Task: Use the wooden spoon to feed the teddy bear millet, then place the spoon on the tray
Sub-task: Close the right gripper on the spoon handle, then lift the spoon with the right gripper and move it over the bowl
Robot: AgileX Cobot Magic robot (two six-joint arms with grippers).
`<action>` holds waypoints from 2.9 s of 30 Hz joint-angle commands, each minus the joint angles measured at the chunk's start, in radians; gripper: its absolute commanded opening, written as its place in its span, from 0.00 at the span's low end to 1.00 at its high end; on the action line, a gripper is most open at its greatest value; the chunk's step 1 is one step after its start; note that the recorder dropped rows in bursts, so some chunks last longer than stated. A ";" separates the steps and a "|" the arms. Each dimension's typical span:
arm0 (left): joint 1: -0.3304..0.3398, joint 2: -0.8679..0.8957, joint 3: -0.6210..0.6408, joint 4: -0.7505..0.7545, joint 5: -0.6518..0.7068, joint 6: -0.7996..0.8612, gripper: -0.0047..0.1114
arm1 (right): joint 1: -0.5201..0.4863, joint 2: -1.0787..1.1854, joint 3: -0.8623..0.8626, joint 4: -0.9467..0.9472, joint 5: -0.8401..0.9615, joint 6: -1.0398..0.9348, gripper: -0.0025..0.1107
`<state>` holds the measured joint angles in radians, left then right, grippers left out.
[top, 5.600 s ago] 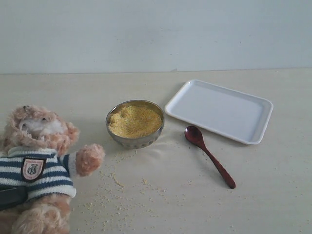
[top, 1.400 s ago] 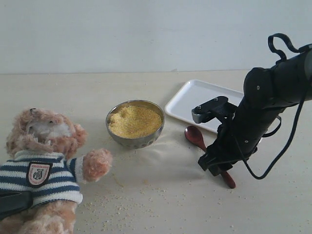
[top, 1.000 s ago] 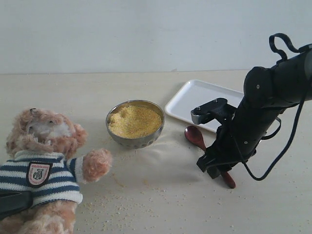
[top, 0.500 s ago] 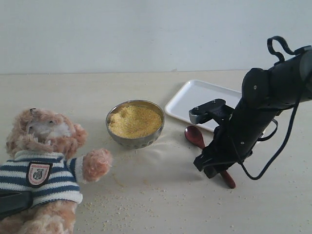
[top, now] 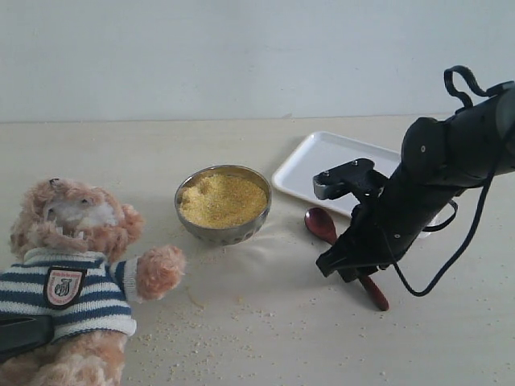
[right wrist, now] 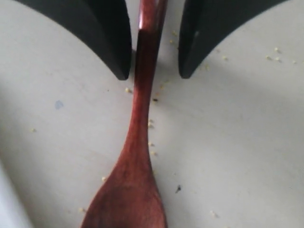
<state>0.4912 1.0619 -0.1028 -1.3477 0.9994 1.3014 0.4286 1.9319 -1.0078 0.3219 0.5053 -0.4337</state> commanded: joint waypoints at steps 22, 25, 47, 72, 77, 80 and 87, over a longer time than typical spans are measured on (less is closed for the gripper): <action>0.004 -0.007 0.000 -0.025 0.020 0.008 0.08 | 0.000 -0.018 0.135 -0.016 0.066 0.002 0.52; 0.004 -0.007 0.000 -0.025 0.020 0.008 0.08 | 0.000 -0.018 0.152 -0.002 0.039 -0.005 0.49; 0.004 -0.007 0.000 -0.025 0.020 0.008 0.08 | 0.000 -0.240 0.038 -0.082 0.280 -0.050 0.02; 0.004 -0.007 0.000 -0.025 0.020 0.008 0.08 | 0.396 -0.067 -0.517 -0.894 0.716 0.202 0.02; 0.004 -0.007 0.000 -0.025 0.020 0.008 0.08 | 0.422 0.043 -0.599 -0.960 0.716 0.207 0.02; 0.004 -0.007 0.000 -0.025 0.020 0.008 0.08 | 0.426 0.093 -0.626 -0.998 0.716 0.207 0.02; 0.004 -0.007 0.000 -0.025 0.020 0.008 0.08 | 0.430 0.162 -0.650 -1.057 0.716 0.209 0.02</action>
<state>0.4912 1.0619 -0.1028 -1.3477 0.9994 1.3014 0.8575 2.0822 -1.6452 -0.7042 1.2146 -0.2274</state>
